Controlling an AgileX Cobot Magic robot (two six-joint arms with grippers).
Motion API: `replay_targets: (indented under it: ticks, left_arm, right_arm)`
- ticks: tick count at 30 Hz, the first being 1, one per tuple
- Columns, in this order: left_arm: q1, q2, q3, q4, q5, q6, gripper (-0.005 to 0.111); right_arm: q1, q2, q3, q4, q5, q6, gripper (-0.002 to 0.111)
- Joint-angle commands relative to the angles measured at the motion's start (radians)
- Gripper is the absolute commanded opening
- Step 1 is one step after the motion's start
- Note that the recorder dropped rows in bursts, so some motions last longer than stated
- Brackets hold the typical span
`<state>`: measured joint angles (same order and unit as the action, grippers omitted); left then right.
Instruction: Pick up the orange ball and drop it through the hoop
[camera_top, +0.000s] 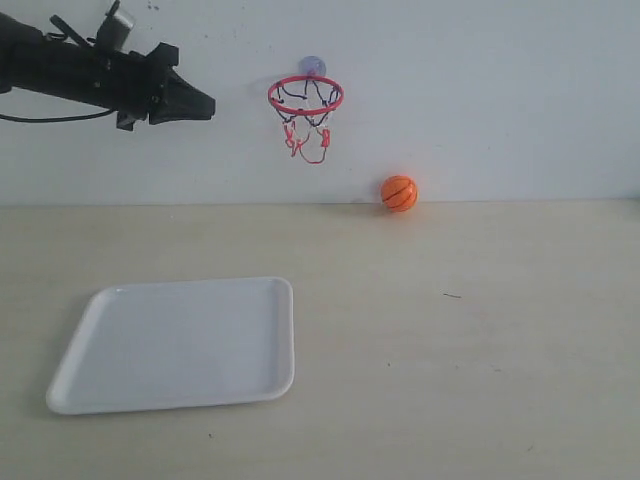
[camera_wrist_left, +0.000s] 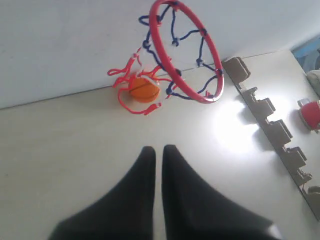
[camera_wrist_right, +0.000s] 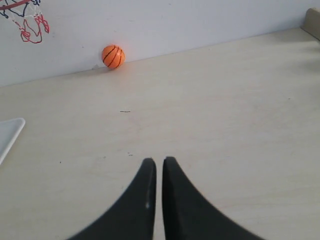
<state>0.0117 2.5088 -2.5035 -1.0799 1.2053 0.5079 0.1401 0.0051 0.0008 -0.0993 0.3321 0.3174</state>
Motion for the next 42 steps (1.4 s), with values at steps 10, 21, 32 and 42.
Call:
replay_targets:
  ticks: [10, 21, 32, 42]
  left_arm:
    - [-0.033, -0.365, 0.634, 0.173, 0.016, 0.062, 0.004]
    - [-0.035, -1.101, 1.798, -0.255, -0.183, 0.466, 0.004]
    - [-0.035, -1.616, 2.082, -0.367, -0.047, 0.544, 0.004]
    - [-0.035, -1.684, 2.082, -0.367, -0.049, 0.544, 0.004]
  right_arm:
    - [0.003, -0.005, -0.001, -0.007, -0.008, -0.005, 0.004]
    - [0.003, -0.005, -0.001, -0.007, -0.008, -0.005, 0.004]
    - [0.003, -0.005, -0.001, -0.013, -0.010, -0.005, 0.004]
    - [0.003, -0.005, -0.001, -0.013, -0.010, -0.005, 0.004]
